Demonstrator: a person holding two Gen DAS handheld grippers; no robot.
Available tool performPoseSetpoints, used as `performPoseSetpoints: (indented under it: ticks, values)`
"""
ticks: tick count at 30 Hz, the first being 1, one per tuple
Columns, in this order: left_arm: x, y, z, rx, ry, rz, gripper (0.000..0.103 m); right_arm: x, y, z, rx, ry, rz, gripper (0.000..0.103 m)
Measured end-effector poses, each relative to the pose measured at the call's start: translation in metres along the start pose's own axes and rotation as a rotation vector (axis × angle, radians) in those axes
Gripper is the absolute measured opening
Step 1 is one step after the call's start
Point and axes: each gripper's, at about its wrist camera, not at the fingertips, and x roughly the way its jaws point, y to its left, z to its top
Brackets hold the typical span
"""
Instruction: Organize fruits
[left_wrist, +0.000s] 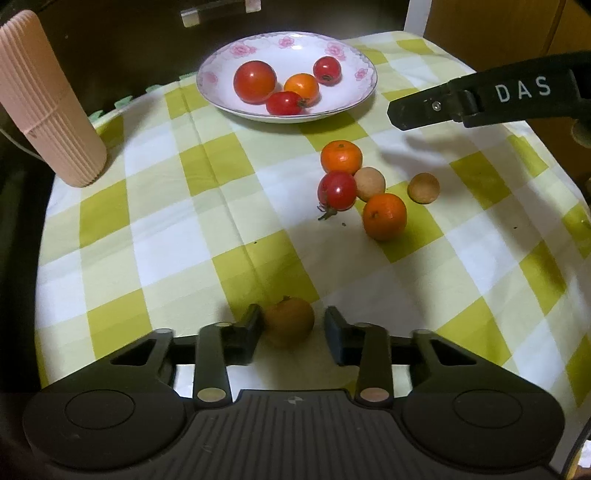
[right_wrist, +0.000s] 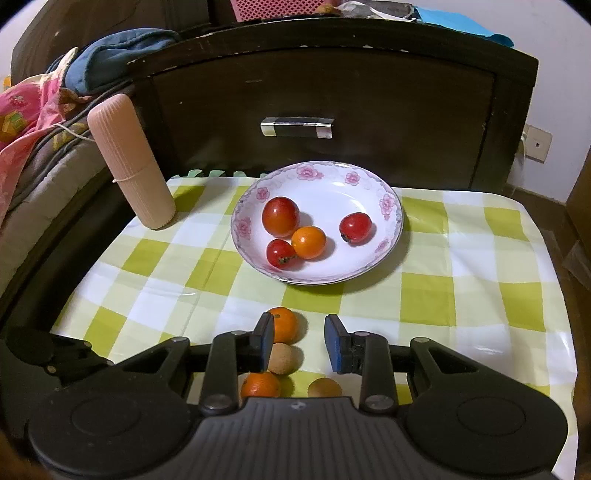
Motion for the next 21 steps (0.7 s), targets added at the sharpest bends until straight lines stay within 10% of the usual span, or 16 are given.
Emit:
performPoseSetpoints:
  ticks: [21]
  values:
    - [-0.017, 0.024, 0.086, -0.092, -0.188, -0.022, 0.037, 0.009, -0.02, 0.035, 0.028, -0.051, -0.025, 0.029]
